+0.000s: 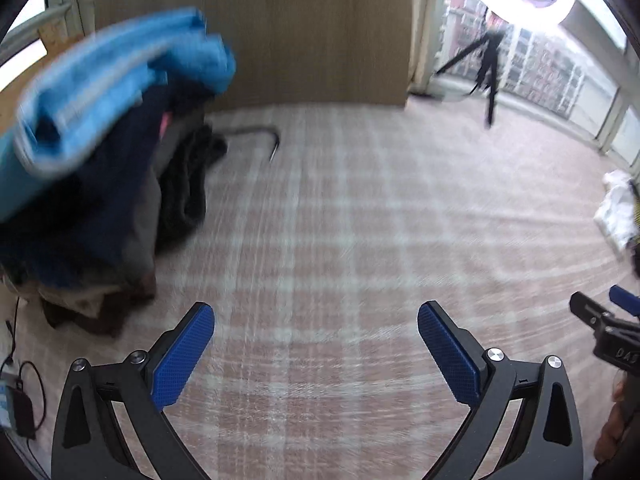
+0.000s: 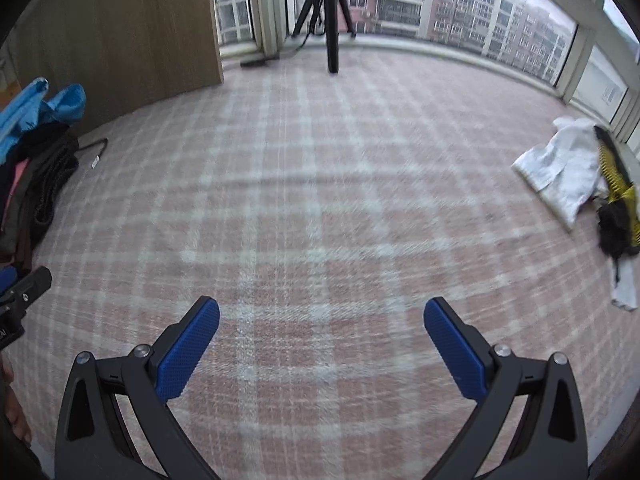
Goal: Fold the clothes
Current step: 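Move both tools toward the black-and-yellow jacket on the white shirt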
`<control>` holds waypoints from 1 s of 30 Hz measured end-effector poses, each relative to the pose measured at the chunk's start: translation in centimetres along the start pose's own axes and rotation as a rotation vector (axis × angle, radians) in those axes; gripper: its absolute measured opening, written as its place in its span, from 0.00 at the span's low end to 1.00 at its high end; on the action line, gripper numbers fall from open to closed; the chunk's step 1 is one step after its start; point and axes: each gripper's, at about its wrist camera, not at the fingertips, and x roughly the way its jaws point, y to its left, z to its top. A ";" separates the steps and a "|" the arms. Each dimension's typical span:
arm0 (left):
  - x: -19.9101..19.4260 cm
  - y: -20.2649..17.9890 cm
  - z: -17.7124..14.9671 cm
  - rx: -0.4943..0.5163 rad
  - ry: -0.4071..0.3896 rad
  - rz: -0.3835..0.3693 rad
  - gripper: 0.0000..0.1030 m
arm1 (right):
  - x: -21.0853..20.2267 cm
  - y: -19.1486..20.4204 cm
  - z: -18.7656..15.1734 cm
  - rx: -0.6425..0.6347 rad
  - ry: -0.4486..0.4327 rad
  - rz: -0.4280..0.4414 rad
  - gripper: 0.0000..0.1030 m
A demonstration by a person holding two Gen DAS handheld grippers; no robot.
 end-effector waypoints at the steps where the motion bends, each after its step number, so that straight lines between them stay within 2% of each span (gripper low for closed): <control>1: -1.0 -0.1 0.6 -0.001 -0.016 -0.018 0.99 | -1.2 -0.3 0.3 0.002 -0.023 -0.005 1.00; 8: -7.4 -1.8 5.1 0.004 -0.141 -0.148 0.99 | -9.2 -5.5 1.3 0.097 -0.165 -0.059 1.00; 11: -9.7 -3.4 6.6 0.028 -0.196 -0.166 0.99 | -12.7 -10.0 1.4 0.161 -0.227 -0.119 1.00; 17: -12.0 -6.4 8.2 0.066 -0.269 -0.185 0.99 | -15.7 -15.2 3.3 0.237 -0.285 -0.176 1.00; 19: -12.8 -7.7 8.9 0.078 -0.295 -0.183 0.99 | -15.8 -15.9 3.9 0.243 -0.298 -0.188 1.00; 24: -13.7 -10.3 10.0 0.051 -0.335 -0.186 0.99 | -15.2 -20.8 5.1 0.226 -0.304 -0.211 1.00; 30: -13.6 -13.0 10.2 0.044 -0.351 -0.148 0.99 | -11.9 -28.9 5.5 0.244 -0.267 -0.228 0.99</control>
